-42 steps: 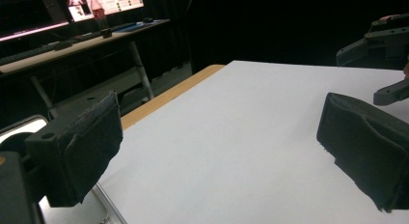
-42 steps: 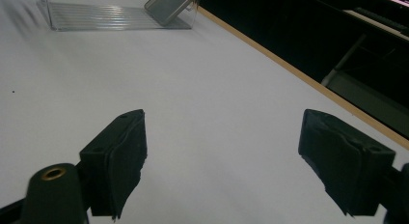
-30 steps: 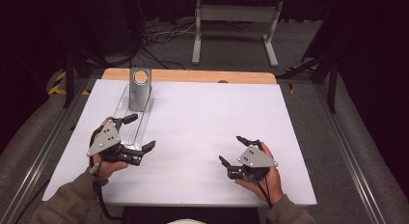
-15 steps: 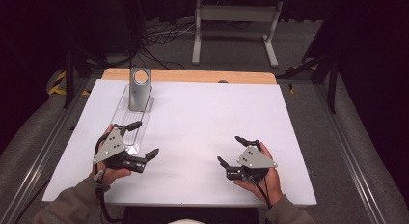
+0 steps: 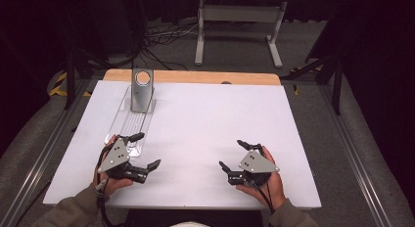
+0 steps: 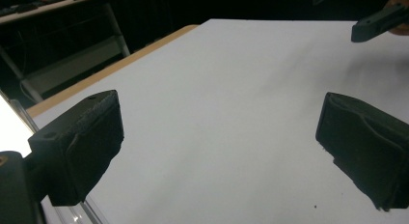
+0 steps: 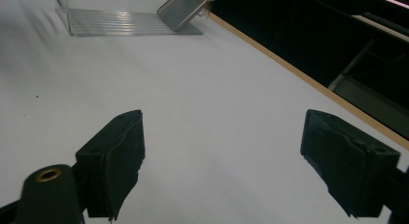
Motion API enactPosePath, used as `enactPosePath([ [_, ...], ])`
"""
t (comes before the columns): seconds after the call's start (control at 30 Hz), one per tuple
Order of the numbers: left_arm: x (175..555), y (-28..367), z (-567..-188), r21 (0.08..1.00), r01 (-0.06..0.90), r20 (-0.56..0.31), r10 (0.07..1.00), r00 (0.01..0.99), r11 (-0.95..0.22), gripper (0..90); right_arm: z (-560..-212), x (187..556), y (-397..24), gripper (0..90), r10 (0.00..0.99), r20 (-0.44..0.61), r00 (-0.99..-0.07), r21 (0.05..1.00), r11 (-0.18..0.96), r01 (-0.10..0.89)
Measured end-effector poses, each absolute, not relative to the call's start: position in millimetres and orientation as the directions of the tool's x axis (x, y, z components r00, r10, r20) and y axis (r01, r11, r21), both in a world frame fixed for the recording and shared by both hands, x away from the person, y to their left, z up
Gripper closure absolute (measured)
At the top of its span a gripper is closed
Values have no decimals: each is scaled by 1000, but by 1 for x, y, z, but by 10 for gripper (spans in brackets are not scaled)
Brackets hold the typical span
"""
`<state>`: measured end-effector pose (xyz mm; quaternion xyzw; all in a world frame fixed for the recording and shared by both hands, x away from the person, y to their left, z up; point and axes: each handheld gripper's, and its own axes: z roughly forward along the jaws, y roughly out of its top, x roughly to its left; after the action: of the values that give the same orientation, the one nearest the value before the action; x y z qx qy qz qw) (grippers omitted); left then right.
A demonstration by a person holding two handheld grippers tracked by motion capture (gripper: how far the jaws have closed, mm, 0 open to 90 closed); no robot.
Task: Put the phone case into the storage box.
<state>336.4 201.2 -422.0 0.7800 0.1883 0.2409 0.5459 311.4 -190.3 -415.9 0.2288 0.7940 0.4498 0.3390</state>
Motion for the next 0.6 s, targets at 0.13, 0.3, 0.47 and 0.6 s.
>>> enactPosePath([
  [0.13, 334, 205, -430, 937, 56, 158, 558, 814, -346, 35, -417, 310, -192, 163, 670, -329, -665, 871, 487, 59],
  [0.3, 331, 208, -434, 932, 74, 153, 569, 808, -355, 31, -419, 308, -195, 156, 671, -325, -666, 872, 485, 63],
  [0.47, 331, 211, -435, 934, 91, 135, 578, 805, -345, 24, -419, 307, -196, 148, 671, -324, -667, 873, 484, 62],
  [0.6, 331, 211, -435, 935, 93, 131, 578, 805, -341, 24, -419, 306, -195, 143, 668, -324, -670, 873, 484, 59],
])
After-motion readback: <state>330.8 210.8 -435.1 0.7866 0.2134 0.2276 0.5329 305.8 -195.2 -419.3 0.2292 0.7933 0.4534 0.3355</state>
